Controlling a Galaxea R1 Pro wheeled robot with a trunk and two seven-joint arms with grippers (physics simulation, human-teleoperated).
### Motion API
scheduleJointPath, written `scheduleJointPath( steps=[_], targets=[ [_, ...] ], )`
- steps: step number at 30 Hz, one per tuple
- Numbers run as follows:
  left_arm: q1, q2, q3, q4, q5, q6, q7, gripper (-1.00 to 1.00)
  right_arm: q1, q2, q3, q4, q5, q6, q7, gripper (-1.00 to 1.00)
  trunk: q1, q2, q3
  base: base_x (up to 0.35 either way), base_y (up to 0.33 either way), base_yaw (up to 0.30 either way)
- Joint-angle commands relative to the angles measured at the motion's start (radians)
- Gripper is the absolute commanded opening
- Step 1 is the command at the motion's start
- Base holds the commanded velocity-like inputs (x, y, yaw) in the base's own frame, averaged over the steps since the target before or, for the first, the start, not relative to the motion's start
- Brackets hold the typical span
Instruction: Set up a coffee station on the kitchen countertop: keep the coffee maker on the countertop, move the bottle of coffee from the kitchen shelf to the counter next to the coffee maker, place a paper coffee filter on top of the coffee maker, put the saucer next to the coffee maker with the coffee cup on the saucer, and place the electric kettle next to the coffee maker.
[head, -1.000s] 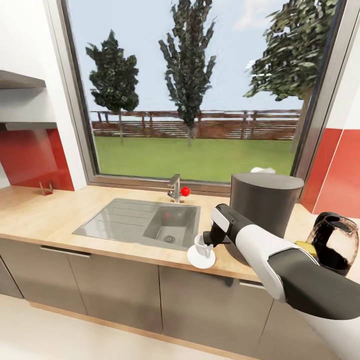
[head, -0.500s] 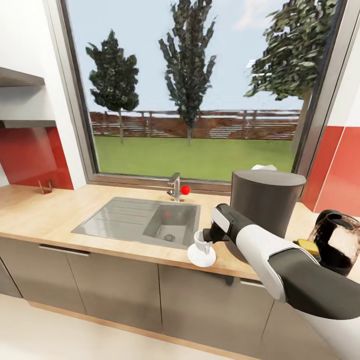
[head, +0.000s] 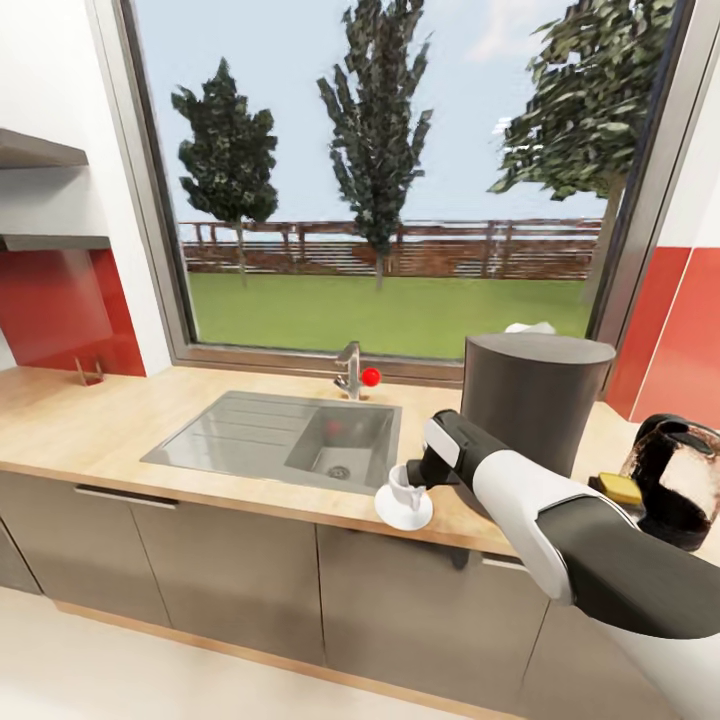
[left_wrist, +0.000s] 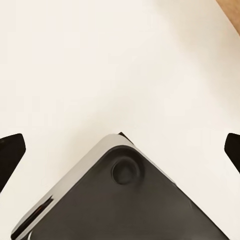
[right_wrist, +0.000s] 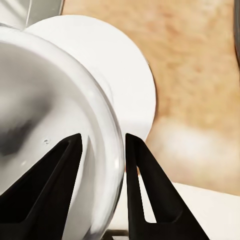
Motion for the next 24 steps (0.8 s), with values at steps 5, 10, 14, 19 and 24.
scheduleJointPath(
  steps=[5,10,14,19,24],
  targets=[
    [0.0,0.0,0.002,-0.001,0.011,0.001,-0.009,1.0,0.0,0.001,0.005,0.003,-0.011,0.003,-0.008,-1.0,0.019,-0.036,-0.017,0.0,0.0,0.0],
    [0.0,0.0,0.002,-0.001,0.011,0.001,-0.009,1.0,0.0,0.002,0.005,0.004,-0.011,0.002,-0.008,-1.0,0.035,-0.064,-0.03,0.0,0.0,0.0],
    [0.0,0.0,0.002,-0.001,0.011,-0.001,-0.009,1.0,0.0,0.003,0.005,0.004,-0.011,0.002,-0.008,-1.0,0.035,-0.064,-0.03,0.0,0.0,0.0],
    [0.0,0.0,0.002,0.0,0.011,-0.002,-0.009,1.0,0.0,0.005,0.005,0.004,-0.011,0.001,-0.008,-1.0,0.035,-0.064,-0.03,0.045,0.026,0.0],
    [0.0,0.0,0.002,0.0,0.011,-0.002,-0.009,1.0,0.0,0.001,0.005,0.004,-0.011,0.003,-0.008,-1.0,0.035,-0.064,-0.03,0.007,0.004,0.0]
  ],
)
